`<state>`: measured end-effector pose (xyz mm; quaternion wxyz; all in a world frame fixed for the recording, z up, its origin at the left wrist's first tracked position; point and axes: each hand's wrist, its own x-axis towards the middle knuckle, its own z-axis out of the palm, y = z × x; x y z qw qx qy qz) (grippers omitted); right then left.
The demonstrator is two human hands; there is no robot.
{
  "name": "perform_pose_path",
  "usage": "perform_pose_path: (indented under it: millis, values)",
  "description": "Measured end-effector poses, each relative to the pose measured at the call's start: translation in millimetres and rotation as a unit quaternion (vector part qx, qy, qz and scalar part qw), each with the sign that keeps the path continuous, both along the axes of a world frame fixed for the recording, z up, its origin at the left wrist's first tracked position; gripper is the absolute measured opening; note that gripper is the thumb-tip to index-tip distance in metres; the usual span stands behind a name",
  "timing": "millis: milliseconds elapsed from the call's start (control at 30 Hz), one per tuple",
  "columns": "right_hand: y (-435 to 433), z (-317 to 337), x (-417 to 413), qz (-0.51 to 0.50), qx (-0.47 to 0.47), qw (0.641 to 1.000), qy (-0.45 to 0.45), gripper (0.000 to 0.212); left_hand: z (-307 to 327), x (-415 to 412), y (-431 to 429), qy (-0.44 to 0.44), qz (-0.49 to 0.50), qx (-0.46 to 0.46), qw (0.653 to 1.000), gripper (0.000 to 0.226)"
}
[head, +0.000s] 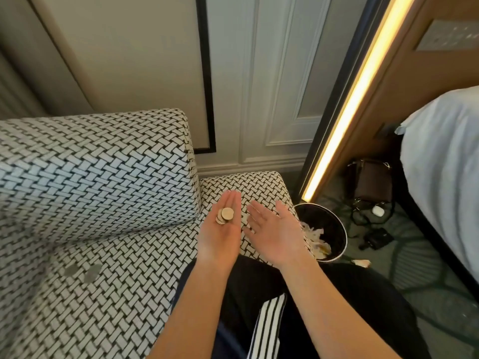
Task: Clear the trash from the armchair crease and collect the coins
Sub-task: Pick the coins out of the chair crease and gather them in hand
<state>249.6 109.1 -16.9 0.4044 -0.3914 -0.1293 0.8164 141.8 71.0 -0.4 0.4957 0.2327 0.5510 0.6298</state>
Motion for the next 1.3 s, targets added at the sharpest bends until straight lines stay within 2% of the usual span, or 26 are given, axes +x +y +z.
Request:
perform_pose_path:
  millis: [67, 100, 133, 233, 267, 333, 400, 433, 500, 600, 633, 700, 733, 800, 933, 1033, 1167, 1233, 1300]
  values:
    - [-12, 10, -26, 0.031, -0.012, 0.998, 0.050, 0.059, 12, -13, -8, 0.191, -0.017, 0.013, 0.981, 0.040]
    - [-19, 16, -41, 0.055, -0.012, 0.995, 0.079, 0.058, 14, -18, -12, 0.239, -0.024, 0.015, 0.971, 0.040]
    - [-23, 19, -50, 0.071, -0.014, 0.992, 0.106, 0.057, 12, -18, -14, 0.269, -0.012, 0.009, 0.963, 0.039]
    - [-37, 27, -83, 0.098, -0.022, 0.983, 0.156, 0.053, 20, -31, -32, 0.264, 0.011, 0.021, 0.964, 0.040]
    - [-42, 27, -91, 0.096, -0.027, 0.980, 0.173, 0.051, 20, -33, -35, 0.306, -0.009, -0.004, 0.952, 0.042]
    - [-49, 21, -103, 0.090, -0.022, 0.980, 0.176, 0.049, 10, -32, -38, 0.413, -0.045, -0.091, 0.905, 0.045]
    - [-60, 11, -111, 0.088, -0.014, 0.980, 0.177, 0.054, 0, -28, -41, 0.457, 0.004, -0.186, 0.870, 0.049]
    - [-65, 7, -113, 0.088, -0.008, 0.980, 0.181, 0.057, -1, -26, -42, 0.471, 0.019, -0.204, 0.858, 0.051]
    - [-71, 3, -113, 0.085, 0.002, 0.975, 0.207, 0.060, -4, -33, -48, 0.531, -0.005, -0.137, 0.836, 0.052]
    - [-69, 3, -108, 0.094, 0.003, 0.972, 0.217, 0.051, -9, -57, -60, 0.641, -0.044, 0.032, 0.765, 0.049]
    - [-67, 3, -106, 0.106, 0.006, 0.972, 0.208, 0.049, -12, -67, -64, 0.645, -0.030, 0.061, 0.761, 0.049]
    - [-62, 1, -104, 0.101, 0.005, 0.976, 0.191, 0.052, -20, -84, -67, 0.589, 0.024, 0.055, 0.806, 0.048]
    - [-60, -1, -105, 0.089, -0.002, 0.977, 0.196, 0.054, -27, -95, -69, 0.559, 0.058, 0.030, 0.826, 0.048]
    - [-59, -4, -107, 0.074, -0.018, 0.977, 0.201, 0.056, -45, -124, -74, 0.535, 0.114, -0.059, 0.835, 0.050]
    - [-58, -7, -108, 0.083, -0.021, 0.973, 0.217, 0.061, -84, -179, -82, 0.544, 0.056, -0.286, 0.787, 0.070]
    - [-59, -5, -109, 0.092, -0.009, 0.974, 0.208, 0.067, -104, -208, -89, 0.544, -0.026, -0.374, 0.751, 0.082]
    - [-58, -6, -110, 0.098, -0.007, 0.974, 0.206, 0.071, -118, -219, -97, 0.539, -0.125, -0.410, 0.725, 0.068]
    - [-58, -6, -111, 0.101, -0.006, 0.973, 0.208, 0.072, -122, -214, -101, 0.583, -0.133, -0.388, 0.701, 0.059]
    - [-57, -6, -112, 0.103, -0.004, 0.972, 0.212, 0.073, -125, -204, -105, 0.642, -0.101, -0.336, 0.681, 0.052]
